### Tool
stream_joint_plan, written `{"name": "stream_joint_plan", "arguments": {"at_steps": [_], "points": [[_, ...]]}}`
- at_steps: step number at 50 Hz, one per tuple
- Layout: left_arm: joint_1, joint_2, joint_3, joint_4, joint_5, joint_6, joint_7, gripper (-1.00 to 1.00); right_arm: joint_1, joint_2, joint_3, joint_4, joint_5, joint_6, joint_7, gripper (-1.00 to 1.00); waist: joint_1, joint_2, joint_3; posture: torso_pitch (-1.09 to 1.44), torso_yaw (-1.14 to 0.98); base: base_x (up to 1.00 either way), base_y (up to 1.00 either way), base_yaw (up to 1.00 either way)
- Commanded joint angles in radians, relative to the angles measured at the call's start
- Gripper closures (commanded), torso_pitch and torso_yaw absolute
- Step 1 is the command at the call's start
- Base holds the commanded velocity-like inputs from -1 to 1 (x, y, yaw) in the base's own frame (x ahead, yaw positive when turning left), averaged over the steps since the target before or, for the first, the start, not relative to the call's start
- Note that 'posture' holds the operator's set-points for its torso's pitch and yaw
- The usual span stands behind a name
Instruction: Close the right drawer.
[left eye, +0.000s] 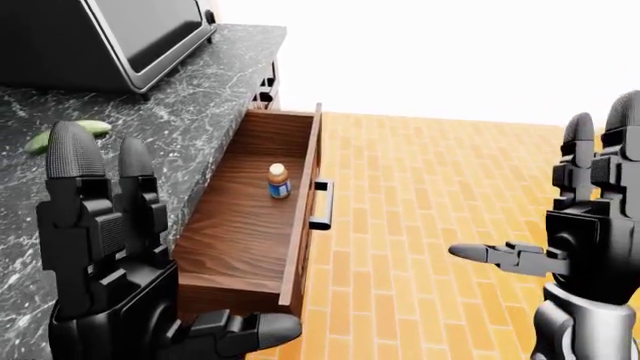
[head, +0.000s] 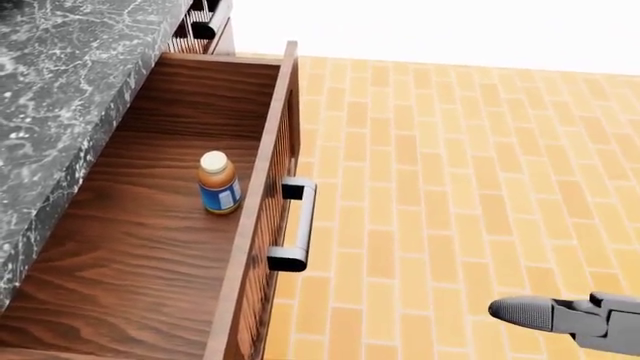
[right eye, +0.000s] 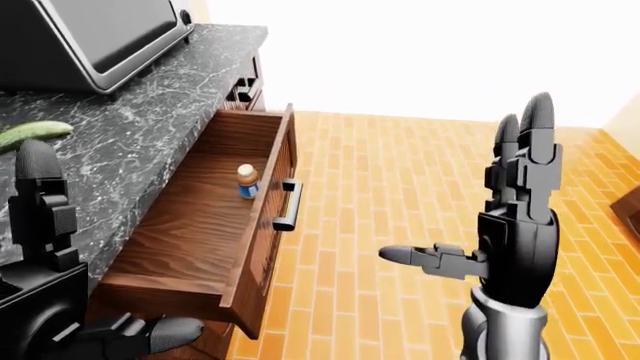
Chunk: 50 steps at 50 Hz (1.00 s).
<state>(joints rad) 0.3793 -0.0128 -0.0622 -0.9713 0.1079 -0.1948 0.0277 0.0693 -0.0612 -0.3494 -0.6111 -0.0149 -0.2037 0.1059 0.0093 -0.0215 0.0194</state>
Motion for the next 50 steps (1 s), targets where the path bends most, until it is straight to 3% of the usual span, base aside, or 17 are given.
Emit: {"name": "stream_joint_plan", "arguments": {"at_steps": [1,5,11,18,26,37,45,50], "points": [[-0.002,0.005,-0.015,-0.02,0.005,-0.032,0.006,-1.0,-0.012,-0.008,0.001,-0.029,-0.002,-0.026,-0.002,-1.0,-0.001,-0.001,-0.009,0.0,0.0,0.0,0.0,0.0],[-0.007,0.013,-0.015,-0.006,-0.022,-0.023,0.006,-1.0,-0.011,-0.008,0.004,-0.023,-0.001,-0.03,0.0,-1.0,0.0,0.001,-0.01,0.0,0.0,0.0,0.0,0.0],[0.036,0.062,-0.099,0.016,-0.153,-0.027,-0.045,-1.0,-0.012,-0.011,0.007,-0.016,0.001,-0.03,0.004,-1.0,0.0,0.004,-0.011,0.0,0.0,0.0,0.0,0.0],[0.026,0.081,-0.117,0.03,-0.229,0.026,-0.065,-1.0,-0.014,-0.011,0.016,-0.003,-0.004,-0.036,0.007,-1.0,-0.001,0.006,-0.011,0.0,0.0,0.0,0.0,0.0],[0.029,0.093,-0.132,0.029,-0.241,0.043,-0.069,-1.0,-0.016,-0.011,0.023,0.012,-0.009,-0.044,0.011,-1.0,-0.002,0.006,-0.011,0.0,0.0,0.0,0.0,0.0],[0.036,0.119,-0.197,0.092,-0.201,0.024,-0.068,-1.0,-0.014,-0.01,0.028,0.018,-0.006,-0.048,0.012,-1.0,-0.001,0.007,-0.011,0.0,0.0,0.0,0.0,0.0],[0.036,0.145,-0.243,0.126,-0.184,0.007,-0.05,-1.0,-0.016,-0.01,-0.009,0.0,0.003,-0.051,-0.02,-1.0,-0.001,0.006,-0.011,0.0,0.0,0.0,0.0,0.0],[0.001,0.131,-0.242,0.184,-0.141,0.027,-0.019,-1.0,-0.023,-0.016,-0.048,0.006,0.01,-0.051,-0.076,-1.0,0.0,0.005,-0.011,0.0,0.0,0.0,0.0,0.0]]}}
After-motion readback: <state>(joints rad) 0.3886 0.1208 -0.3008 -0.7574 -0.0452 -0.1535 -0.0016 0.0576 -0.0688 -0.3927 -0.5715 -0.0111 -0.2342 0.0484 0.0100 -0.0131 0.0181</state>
